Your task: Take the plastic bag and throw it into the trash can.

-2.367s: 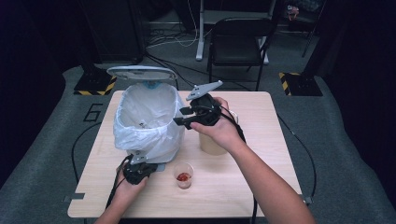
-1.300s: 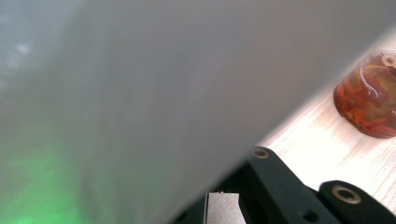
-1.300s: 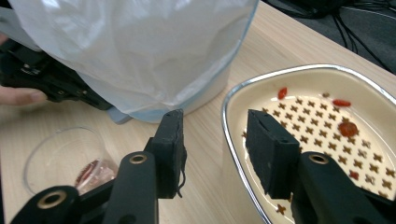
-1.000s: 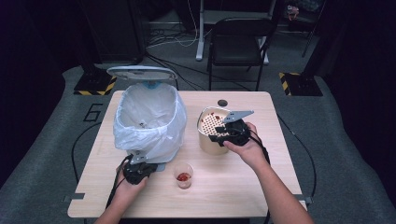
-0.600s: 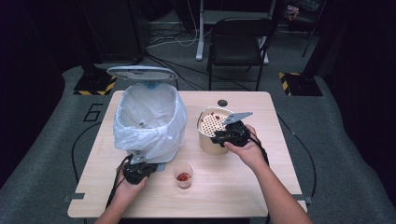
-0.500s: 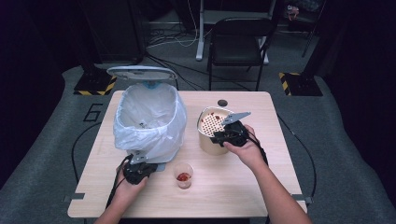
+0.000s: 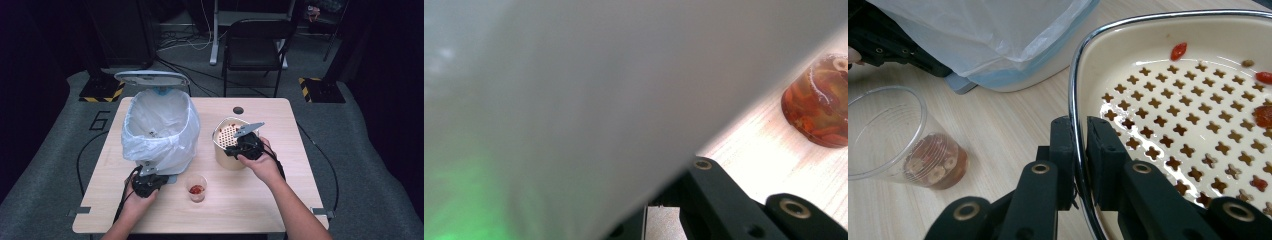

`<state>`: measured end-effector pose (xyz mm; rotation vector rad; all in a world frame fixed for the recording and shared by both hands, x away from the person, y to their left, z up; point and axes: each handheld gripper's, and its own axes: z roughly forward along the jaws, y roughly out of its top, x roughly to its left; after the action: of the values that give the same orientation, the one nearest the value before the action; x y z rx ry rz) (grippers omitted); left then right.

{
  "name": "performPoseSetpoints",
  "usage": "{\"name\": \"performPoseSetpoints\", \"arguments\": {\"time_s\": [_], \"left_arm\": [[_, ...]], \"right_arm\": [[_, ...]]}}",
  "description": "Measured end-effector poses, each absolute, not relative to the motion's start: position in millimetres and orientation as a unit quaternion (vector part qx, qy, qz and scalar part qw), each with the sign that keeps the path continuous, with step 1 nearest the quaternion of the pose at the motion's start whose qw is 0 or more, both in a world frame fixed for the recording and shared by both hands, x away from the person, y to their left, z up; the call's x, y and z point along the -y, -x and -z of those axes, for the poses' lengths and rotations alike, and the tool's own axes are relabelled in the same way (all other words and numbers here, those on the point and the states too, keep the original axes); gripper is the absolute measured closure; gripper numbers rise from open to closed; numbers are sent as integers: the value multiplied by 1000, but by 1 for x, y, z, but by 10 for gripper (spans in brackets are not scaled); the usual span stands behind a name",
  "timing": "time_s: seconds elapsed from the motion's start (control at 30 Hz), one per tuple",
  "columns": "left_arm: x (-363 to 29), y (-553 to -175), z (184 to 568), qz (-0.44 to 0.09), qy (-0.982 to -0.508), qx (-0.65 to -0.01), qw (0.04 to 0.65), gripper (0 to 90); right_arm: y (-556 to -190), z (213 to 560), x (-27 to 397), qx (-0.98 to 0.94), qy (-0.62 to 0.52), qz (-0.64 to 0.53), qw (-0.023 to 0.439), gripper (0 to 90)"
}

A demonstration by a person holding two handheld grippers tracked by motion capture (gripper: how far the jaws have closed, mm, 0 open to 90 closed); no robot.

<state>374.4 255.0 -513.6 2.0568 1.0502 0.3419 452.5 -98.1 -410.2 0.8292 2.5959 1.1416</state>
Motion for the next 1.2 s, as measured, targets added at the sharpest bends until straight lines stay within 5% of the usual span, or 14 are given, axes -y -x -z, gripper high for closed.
{"name": "performPoseSetpoints", "arguments": {"time_s": [0.53,0.87,1.2], "left_arm": [[-254,-374,514,-134,-807,-420,393,900],[-255,-374,513,-136,-811,-414,390,900],[-255,-374,514,-135,-810,-414,393,900]], "right_arm": [[-425,412,108,-868,-290,-394,85,804],[-400,395,94,-855,-264,-435,103,435],[-378,399,63,-862,-216,-452,82,306]]}}
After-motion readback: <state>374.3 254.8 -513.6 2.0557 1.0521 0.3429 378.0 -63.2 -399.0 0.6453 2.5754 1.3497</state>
